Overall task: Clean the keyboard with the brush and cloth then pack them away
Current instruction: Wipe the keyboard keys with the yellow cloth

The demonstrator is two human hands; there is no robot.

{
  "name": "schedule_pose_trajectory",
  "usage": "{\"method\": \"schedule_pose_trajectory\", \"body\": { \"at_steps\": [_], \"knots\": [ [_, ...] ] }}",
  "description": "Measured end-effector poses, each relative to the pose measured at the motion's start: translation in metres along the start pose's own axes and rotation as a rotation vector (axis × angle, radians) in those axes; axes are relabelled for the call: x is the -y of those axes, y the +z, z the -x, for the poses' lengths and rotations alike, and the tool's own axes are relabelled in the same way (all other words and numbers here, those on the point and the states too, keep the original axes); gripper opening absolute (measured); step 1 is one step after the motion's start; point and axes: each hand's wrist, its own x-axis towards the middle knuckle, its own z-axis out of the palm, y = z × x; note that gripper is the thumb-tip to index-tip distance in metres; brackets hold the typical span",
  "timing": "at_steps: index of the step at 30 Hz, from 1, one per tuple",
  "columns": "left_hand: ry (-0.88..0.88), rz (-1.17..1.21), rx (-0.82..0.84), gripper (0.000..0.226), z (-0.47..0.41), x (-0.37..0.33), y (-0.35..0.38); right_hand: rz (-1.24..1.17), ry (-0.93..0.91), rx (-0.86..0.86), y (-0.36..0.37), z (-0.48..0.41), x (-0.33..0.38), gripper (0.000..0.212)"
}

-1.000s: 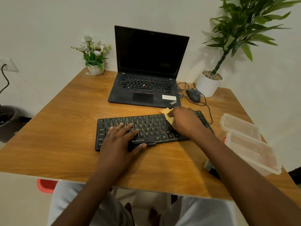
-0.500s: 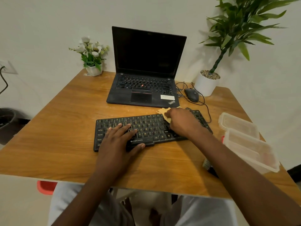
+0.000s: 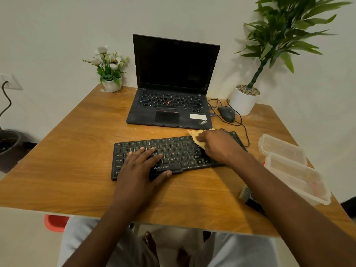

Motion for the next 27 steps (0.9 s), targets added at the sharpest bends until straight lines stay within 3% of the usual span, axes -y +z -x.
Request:
{"method": "schedule_pose_trajectory", "body": {
  "at_steps": [11,21,27],
  "knots": [
    [0.000,-0.008,0.002,0.074,-0.001,0.000,-0.001,0.072,-0.091,-0.034,0.012,0.051,-0.015,0.058],
    [-0.014,-0.010,-0.011,0.071,-0.001,-0.002,-0.002,0.014,-0.094,-0.051,0.008,0.056,-0.006,0.073],
    [-0.011,-0.010,-0.012,0.072,0.000,-0.003,-0.002,0.100,-0.027,-0.080,0.003,0.056,-0.023,0.062]
  ]
}}
